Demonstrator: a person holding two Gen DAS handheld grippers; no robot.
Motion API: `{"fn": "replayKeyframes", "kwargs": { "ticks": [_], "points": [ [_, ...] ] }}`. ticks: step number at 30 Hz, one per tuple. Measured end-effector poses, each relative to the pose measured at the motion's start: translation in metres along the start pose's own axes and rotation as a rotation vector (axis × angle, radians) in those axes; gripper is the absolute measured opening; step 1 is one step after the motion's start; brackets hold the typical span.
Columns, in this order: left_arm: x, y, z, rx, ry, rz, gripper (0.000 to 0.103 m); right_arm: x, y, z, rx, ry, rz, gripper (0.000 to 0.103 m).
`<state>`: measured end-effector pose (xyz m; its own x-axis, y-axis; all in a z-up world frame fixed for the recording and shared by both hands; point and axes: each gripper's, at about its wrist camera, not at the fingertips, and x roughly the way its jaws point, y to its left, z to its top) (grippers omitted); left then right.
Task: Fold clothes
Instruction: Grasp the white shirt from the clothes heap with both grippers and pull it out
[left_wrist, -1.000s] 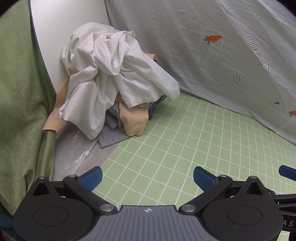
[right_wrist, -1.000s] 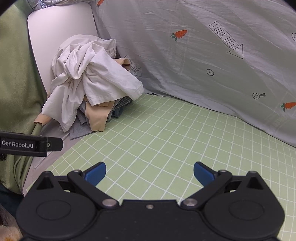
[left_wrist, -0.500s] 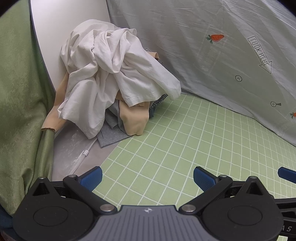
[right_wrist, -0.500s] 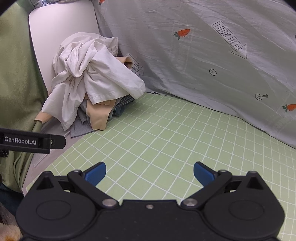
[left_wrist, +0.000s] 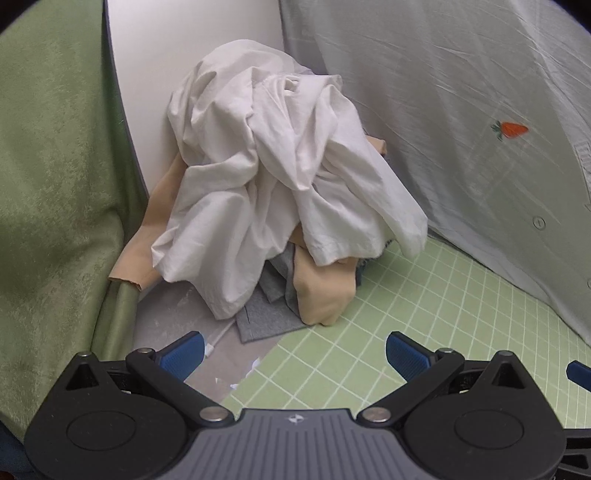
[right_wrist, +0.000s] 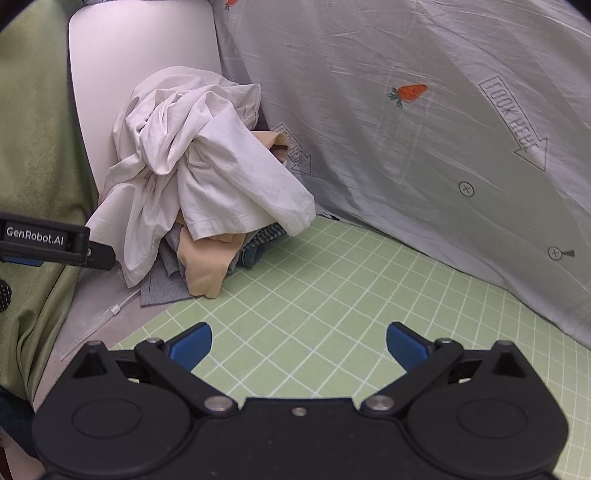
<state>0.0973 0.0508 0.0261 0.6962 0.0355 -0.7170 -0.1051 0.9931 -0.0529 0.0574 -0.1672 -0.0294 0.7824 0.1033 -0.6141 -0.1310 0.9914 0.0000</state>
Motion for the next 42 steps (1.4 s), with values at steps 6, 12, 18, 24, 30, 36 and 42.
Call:
{"fn": "replayKeyframes", "kwargs": {
  "ticks": [6, 12, 18, 24, 30, 36, 42],
  "points": [
    [0.037, 0.035, 0.071, -0.113, -0.06, 0.004, 0.102, 0.058, 0.012, 0.057, -0.048, -0.026, 0.012, 0.102],
    [0.084, 0.054, 0.143, -0.154, -0.137, -0.004, 0.075, 0.136, 0.035, 0.123, -0.107, -0.055, 0.02, 0.096],
    [0.1, 0.046, 0.16, -0.121, -0.191, -0.042, 0.034, 0.194, 0.061, 0.158, -0.172, -0.06, 0.055, 0.076],
    [0.103, 0.031, 0.164, -0.051, -0.241, -0.076, 0.014, 0.205, 0.055, 0.158, -0.133, -0.029, 0.079, 0.003],
    [0.08, 0.007, 0.132, -0.011, -0.216, -0.166, 0.009, 0.159, 0.012, 0.114, -0.004, -0.031, -0.022, 0.001],
    [0.067, -0.023, 0.073, 0.023, -0.089, -0.273, 0.016, 0.123, -0.047, 0.042, 0.162, 0.091, -0.186, 0.001],
    [0.055, -0.019, 0.039, -0.031, -0.016, -0.313, 0.071, 0.11, -0.082, -0.011, 0.336, 0.237, -0.277, 0.031]
  ]
}}
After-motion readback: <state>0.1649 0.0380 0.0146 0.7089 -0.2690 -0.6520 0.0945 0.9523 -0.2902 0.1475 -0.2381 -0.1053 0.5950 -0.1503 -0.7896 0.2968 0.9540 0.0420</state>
